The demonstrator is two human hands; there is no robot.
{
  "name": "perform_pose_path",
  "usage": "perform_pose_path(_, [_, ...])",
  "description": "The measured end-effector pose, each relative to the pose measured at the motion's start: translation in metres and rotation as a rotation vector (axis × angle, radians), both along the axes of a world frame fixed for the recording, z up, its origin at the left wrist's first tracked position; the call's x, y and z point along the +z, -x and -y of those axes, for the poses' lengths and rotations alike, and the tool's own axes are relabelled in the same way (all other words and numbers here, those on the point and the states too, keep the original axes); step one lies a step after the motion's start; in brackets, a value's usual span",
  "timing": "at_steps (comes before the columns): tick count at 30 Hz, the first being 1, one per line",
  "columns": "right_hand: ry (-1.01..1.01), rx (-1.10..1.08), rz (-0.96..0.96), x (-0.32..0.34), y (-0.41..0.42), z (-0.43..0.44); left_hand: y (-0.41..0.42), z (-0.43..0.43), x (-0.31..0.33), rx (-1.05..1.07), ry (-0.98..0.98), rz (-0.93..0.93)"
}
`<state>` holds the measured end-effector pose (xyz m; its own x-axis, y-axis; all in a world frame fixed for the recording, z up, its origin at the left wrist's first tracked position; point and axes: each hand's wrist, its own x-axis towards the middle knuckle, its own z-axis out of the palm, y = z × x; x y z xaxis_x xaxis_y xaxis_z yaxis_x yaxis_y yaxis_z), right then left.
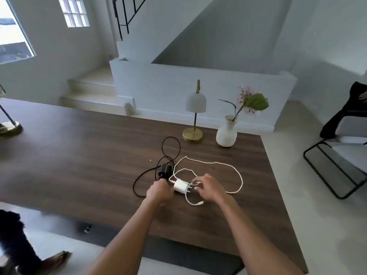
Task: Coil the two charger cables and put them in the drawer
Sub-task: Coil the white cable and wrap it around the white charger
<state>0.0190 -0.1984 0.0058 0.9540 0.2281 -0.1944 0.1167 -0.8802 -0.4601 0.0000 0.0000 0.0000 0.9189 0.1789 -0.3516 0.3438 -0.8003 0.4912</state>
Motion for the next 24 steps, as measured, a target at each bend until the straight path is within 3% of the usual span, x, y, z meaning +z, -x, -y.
perform_pose_path(8, [-0.043,-0.07,0.001,-0.02,-0.007,0.012,-0.012,0.023,-0.01,0.197,0.167,0.008])
perform_pose_path(17, [-0.437,-0.383,-0.016,-0.027,-0.024,0.049,-0.033,0.051,-0.004,0.274,0.243,-0.041])
perform_pose_path(24, [-0.73,-0.598,-0.101,-0.021,-0.026,0.07,-0.042,0.064,-0.002,0.248,0.193,-0.059])
